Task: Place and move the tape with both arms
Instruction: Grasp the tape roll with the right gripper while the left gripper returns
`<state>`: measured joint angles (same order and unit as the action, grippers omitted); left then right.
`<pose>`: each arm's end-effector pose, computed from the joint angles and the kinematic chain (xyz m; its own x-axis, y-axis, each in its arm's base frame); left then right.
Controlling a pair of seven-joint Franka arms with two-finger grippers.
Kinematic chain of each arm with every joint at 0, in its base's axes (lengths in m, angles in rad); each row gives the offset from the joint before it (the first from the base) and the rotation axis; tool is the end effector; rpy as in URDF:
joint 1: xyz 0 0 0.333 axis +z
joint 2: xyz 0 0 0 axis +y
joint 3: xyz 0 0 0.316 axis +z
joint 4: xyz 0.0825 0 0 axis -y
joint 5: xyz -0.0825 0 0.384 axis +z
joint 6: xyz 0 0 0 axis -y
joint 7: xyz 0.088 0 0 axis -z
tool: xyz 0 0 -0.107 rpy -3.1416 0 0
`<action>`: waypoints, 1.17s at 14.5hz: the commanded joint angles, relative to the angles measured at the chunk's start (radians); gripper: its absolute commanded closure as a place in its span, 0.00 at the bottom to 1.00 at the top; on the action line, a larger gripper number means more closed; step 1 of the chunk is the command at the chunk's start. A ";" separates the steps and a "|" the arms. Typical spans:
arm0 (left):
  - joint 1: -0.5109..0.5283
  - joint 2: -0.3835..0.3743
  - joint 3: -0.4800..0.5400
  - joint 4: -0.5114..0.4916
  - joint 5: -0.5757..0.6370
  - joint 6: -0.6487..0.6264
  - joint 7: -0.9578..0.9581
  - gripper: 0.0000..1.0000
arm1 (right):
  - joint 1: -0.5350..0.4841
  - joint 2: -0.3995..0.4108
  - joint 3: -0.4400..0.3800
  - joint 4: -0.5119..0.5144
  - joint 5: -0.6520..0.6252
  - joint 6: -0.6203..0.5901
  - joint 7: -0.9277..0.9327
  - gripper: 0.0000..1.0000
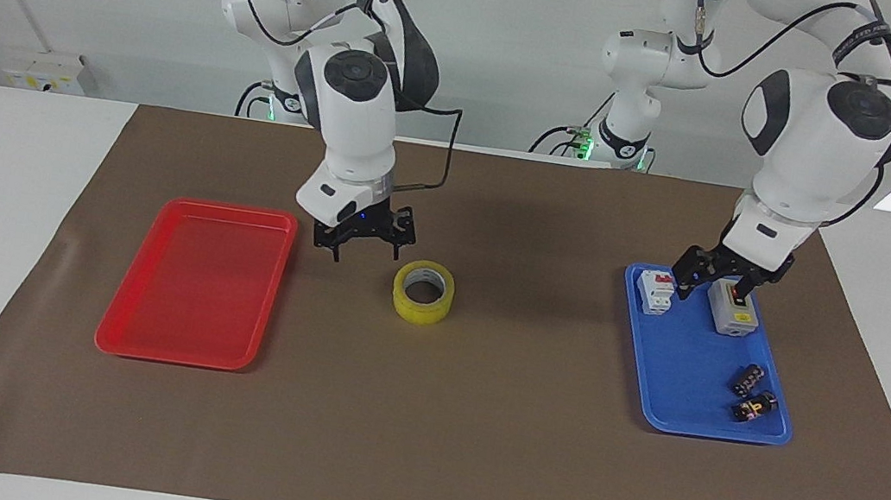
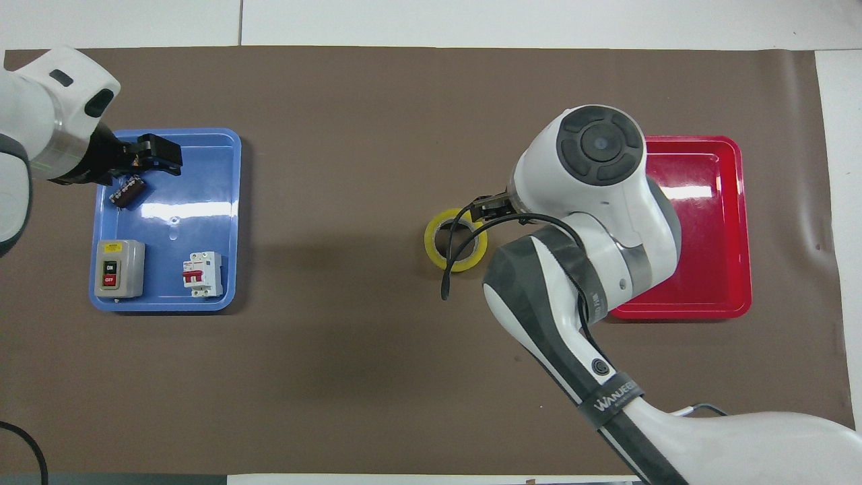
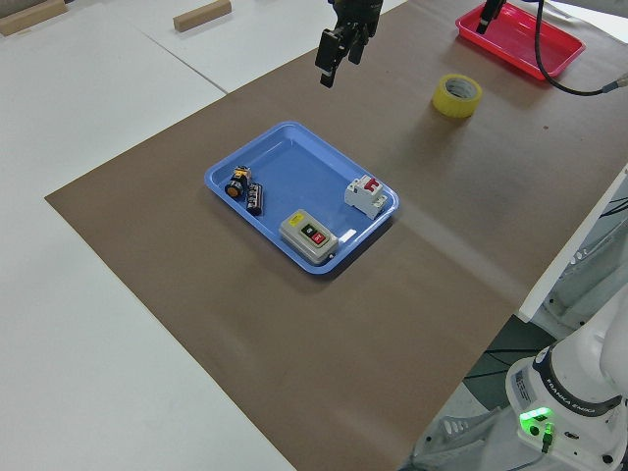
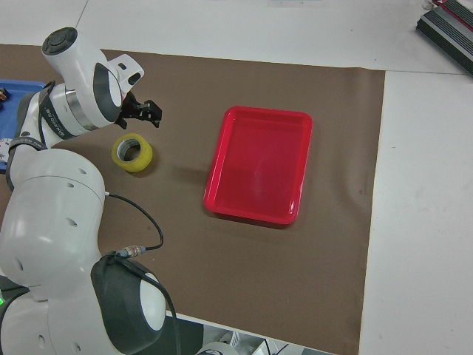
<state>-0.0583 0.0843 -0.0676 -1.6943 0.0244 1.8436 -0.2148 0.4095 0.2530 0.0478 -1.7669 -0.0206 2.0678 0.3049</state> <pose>0.5920 -0.0716 0.5415 0.9943 0.0831 0.0675 0.0835 -0.9965 -0.0039 0.5700 0.2770 0.4234 0.9861 0.1589 0.0479 0.1595 -0.9872 -0.0082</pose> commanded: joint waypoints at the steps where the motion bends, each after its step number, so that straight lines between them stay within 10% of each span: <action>1: 0.054 -0.056 -0.004 -0.008 -0.058 -0.043 0.054 0.00 | 0.061 0.073 -0.003 -0.020 -0.010 0.093 0.069 0.00; 13: 0.081 -0.156 0.006 -0.081 -0.058 -0.089 0.104 0.00 | 0.083 0.111 -0.005 -0.197 -0.048 0.310 0.024 0.05; 15: 0.084 -0.149 0.009 -0.064 -0.061 -0.086 0.107 0.00 | 0.063 0.114 -0.003 -0.190 -0.051 0.310 -0.001 0.67; 17: 0.089 -0.140 0.009 -0.030 -0.063 -0.116 0.106 0.00 | 0.060 0.114 -0.003 -0.198 -0.051 0.330 -0.003 0.86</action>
<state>0.0183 -0.0429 -0.0628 -1.7382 -0.0055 1.7582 -0.1316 0.4852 0.3887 0.0395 -1.9312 -0.0628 2.3643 0.3247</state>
